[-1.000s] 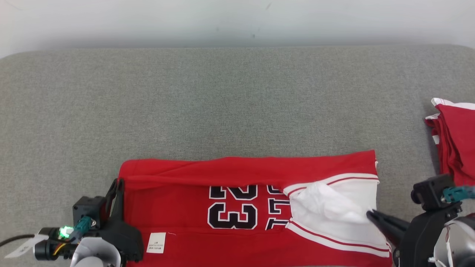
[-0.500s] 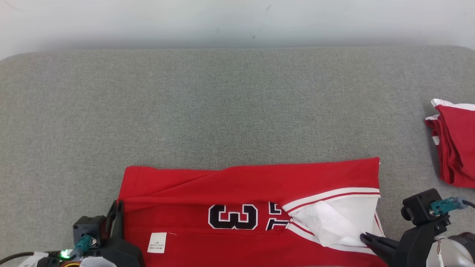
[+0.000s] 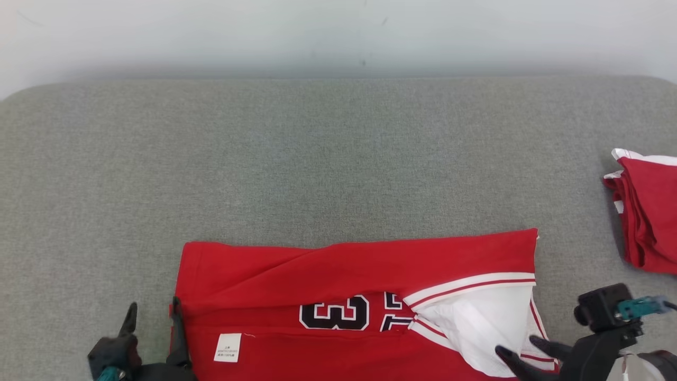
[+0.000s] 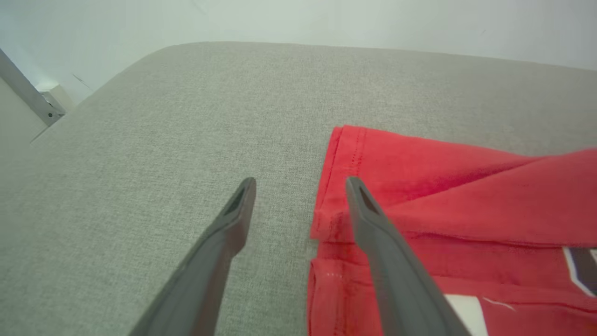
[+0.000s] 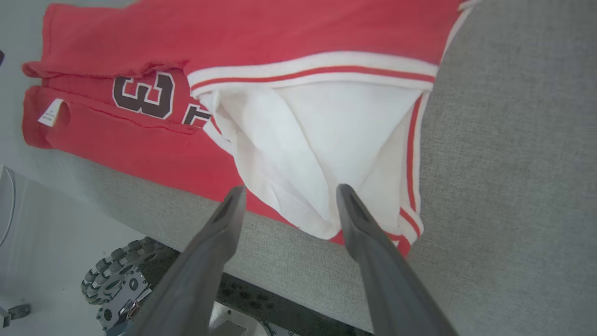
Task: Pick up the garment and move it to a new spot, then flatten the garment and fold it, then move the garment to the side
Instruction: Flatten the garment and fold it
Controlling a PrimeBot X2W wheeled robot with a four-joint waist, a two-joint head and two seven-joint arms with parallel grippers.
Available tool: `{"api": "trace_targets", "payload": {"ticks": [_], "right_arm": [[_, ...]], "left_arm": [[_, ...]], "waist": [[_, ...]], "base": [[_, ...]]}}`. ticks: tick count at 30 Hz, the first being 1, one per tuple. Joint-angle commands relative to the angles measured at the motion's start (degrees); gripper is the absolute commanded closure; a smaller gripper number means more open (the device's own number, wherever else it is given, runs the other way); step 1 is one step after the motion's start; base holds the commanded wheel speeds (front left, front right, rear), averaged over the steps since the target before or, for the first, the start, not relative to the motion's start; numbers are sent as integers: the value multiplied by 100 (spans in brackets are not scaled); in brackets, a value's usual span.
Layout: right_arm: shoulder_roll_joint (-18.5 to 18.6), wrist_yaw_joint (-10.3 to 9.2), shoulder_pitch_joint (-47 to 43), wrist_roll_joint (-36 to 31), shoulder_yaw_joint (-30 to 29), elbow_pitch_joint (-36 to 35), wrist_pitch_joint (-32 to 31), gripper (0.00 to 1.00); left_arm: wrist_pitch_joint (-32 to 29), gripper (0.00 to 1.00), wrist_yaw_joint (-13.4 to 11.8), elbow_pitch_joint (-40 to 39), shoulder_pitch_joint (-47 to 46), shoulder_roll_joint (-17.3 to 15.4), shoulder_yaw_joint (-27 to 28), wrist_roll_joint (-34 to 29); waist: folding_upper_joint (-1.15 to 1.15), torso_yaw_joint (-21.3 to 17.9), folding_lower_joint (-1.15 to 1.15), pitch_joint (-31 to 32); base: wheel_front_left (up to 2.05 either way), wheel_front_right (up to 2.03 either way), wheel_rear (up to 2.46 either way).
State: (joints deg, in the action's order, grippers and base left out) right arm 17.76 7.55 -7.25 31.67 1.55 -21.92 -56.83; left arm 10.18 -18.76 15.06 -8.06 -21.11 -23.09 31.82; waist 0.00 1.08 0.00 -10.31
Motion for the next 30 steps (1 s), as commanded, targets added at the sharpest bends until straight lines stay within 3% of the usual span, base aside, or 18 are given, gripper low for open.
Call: {"api": "trace_targets", "payload": {"ticks": [1, 9, 14, 21, 25, 30], "right_arm": [[-66, -15, -50, -4, -36, -48, 123, 0], [-635, -15, -161, -91, -134, -7, 1372, 0], [-988, -15, 125, -429, -188, 548, 2802, 0], [-1139, -15, 379, -1173, -122, 1650, 4632, 0], [-1197, -15, 389, -1543, -301, 2133, 5001, 0], [-1312, -15, 401, -1846, -627, 2521, 4883, 0]], "left_arm": [[172, 0, -21, -93, 111, 37, 73, 22], [496, 0, 393, -1212, 615, 422, 835, -449], [497, 0, 956, -1820, 1019, 932, 1513, -892], [499, 0, 1707, -1840, 1373, 1473, 2053, -1393], [499, 0, 1970, -1782, 1534, 1637, 2296, -1565], [499, 0, 2190, -1759, 1671, 1748, 2545, -1723]], "waist": [[0, 33, 0, 58], [0, 134, 0, 363], [0, 134, 0, 520], [0, 161, 0, 714], [0, 152, 0, 811], [0, 124, 0, 889]], "base": [[0, 0, 0], [0, 0, 0], [0, 0, 0], [0, 0, 0], [0, 0, 0], [0, 0, 0]]}}
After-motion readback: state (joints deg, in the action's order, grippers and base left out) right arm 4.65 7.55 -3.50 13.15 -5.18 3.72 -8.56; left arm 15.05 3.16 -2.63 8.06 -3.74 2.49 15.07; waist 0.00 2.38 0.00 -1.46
